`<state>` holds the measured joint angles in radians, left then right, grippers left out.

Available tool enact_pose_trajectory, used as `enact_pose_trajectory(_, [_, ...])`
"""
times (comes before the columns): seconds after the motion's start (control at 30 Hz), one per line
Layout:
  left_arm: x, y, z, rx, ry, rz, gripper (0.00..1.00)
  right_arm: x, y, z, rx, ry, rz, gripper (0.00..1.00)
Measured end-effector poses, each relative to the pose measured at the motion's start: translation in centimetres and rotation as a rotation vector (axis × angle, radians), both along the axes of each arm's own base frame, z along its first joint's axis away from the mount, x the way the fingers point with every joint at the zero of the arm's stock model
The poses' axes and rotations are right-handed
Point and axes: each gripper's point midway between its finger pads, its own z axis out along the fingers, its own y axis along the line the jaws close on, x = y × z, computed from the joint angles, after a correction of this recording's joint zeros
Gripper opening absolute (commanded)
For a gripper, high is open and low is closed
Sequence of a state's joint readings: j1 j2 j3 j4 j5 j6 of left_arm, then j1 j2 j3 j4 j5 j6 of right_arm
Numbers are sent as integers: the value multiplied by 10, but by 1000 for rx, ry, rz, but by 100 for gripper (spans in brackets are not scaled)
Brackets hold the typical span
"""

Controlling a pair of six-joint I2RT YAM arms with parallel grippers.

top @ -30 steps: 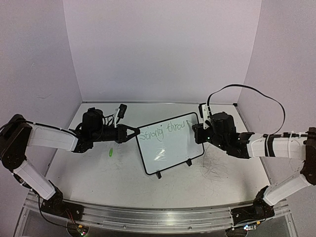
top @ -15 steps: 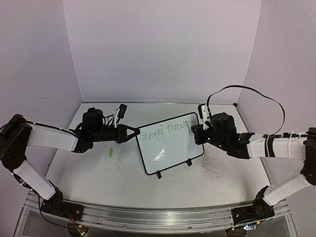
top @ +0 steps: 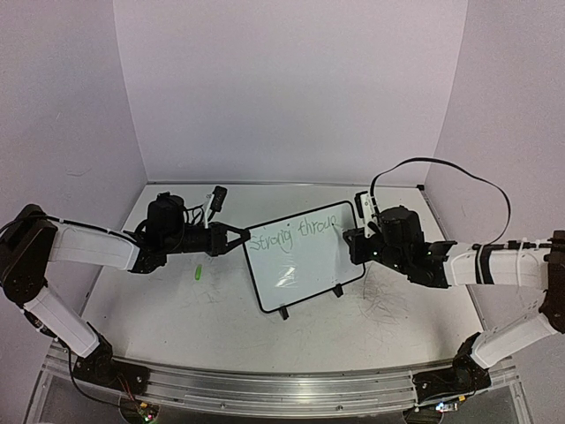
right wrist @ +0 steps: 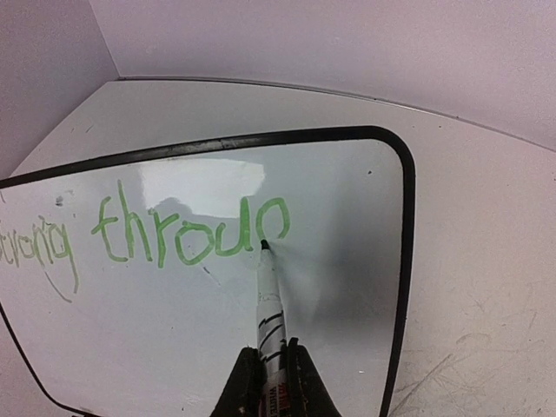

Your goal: Write a sentence on the whiteboard

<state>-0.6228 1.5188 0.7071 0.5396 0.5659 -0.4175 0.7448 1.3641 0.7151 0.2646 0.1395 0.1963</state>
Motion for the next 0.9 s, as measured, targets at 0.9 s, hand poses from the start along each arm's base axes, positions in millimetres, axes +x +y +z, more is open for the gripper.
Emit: enact_pose_trajectory(0.9, [0, 1, -1, 7, 8, 4, 0, 10, -3, 6, 4, -20, -55, 0])
